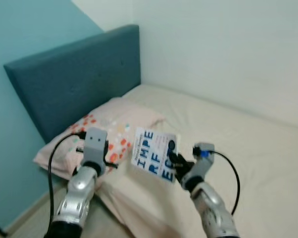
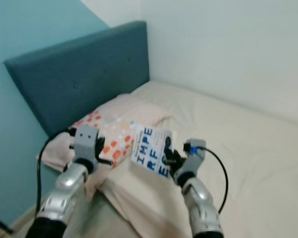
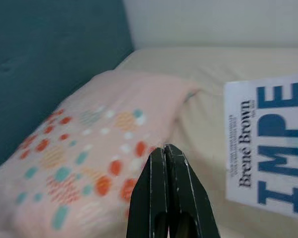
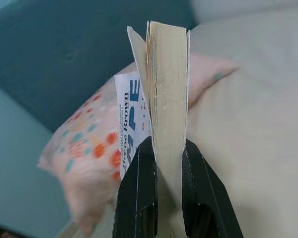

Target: Clean up the room

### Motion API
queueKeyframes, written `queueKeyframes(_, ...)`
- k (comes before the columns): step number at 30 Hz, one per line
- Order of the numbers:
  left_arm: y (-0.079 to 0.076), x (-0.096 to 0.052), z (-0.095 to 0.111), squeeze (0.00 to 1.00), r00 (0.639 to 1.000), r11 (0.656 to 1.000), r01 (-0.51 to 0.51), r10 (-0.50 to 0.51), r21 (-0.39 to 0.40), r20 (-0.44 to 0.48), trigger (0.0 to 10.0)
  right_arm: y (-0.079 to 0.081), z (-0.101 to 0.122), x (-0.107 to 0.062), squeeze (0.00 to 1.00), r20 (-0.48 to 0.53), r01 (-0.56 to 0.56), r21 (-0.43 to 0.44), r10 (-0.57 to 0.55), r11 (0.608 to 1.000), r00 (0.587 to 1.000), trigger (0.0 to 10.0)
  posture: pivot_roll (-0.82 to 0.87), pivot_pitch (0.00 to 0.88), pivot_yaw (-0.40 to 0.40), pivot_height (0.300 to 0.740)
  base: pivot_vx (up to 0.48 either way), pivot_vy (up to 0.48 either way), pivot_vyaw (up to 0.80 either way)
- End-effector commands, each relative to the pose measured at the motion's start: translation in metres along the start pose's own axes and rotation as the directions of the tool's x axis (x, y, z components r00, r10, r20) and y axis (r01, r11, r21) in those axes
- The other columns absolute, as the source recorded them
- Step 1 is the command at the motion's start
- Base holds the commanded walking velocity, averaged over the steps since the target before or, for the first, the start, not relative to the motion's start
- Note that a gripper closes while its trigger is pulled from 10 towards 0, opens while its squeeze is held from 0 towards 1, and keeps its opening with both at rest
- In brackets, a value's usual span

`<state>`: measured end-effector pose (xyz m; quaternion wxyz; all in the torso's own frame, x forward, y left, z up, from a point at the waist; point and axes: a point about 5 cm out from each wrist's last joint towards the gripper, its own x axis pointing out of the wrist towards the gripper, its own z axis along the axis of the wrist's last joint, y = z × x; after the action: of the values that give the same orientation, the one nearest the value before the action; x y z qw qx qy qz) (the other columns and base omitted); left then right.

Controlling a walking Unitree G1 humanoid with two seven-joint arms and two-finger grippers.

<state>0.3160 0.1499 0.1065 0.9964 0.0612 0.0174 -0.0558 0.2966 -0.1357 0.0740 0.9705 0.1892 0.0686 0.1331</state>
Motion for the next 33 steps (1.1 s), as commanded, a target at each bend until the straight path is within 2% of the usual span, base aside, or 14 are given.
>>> queueKeyframes(1,0.004,0.001,-0.004,0.00,0.999,1.000,-0.018,0.018,-0.008,-0.028,10.0,0.003,0.005,0.002,0.00,0.033,-0.013,0.008,0.013,1.000,0.999,10.0,-0.04,0.000,0.003,0.740,0.000,0.000,0.00)
queueKeyframes(4,0.007,0.001,-0.006,0.00,0.999,1.000,-0.027,0.027,0.013,-0.038,10.0,0.004,0.005,0.003,0.00,0.032,-0.018,0.006,0.018,1.000,0.999,10.0,-0.04,0.000,0.000,0.740,0.000,0.000,0.00)
queueKeyframes(15,0.005,0.001,-0.006,0.00,1.000,1.000,-0.017,0.017,0.001,-0.023,10.0,0.004,0.003,0.003,0.00,0.016,-0.017,-0.003,0.017,1.000,1.000,10.0,-0.04,0.000,-0.007,0.740,0.000,0.000,0.00)
queueKeyframes(17,0.004,0.002,-0.005,0.00,1.000,1.000,-0.013,0.013,0.006,-0.017,10.0,-0.001,-0.002,0.003,0.00,-0.036,0.020,-0.035,-0.021,0.999,0.999,10.0,-0.04,0.000,-0.008,0.740,0.000,0.000,0.00)
queueKeyframes(19,0.004,0.002,-0.005,0.00,1.000,1.000,-0.013,0.013,0.006,-0.017,10.0,-0.001,-0.002,0.003,0.00,-0.036,0.020,-0.035,-0.021,0.999,0.999,10.0,-0.04,0.000,-0.008,0.740,0.000,0.000,0.00)
queueKeyframes(21,0.005,0.002,-0.005,0.00,1.000,1.000,-0.017,0.017,0.004,-0.018,10.0,-0.009,-0.009,0.002,0.00,-0.091,0.068,-0.048,-0.072,0.997,0.993,10.0,-0.04,0.000,-0.009,0.740,0.000,0.000,0.00)
queueKeyframes(26,0.005,0.001,-0.007,0.00,1.000,1.000,-0.015,0.015,0.014,-0.024,10.0,-0.011,-0.012,0.001,0.00,-0.121,0.066,-0.070,-0.074,0.995,0.990,10.0,-0.04,0.000,-0.009,0.740,0.000,0.000,0.00)
queueKeyframes(33,0.003,0.001,-0.006,0.00,1.000,1.000,-0.002,0.002,0.014,-0.015,10.0,-0.011,-0.013,0.000,0.00,-0.123,0.071,-0.068,-0.079,0.995,0.989,10.0,-0.04,0.000,-0.010,0.740,0.000,0.349,0.00)
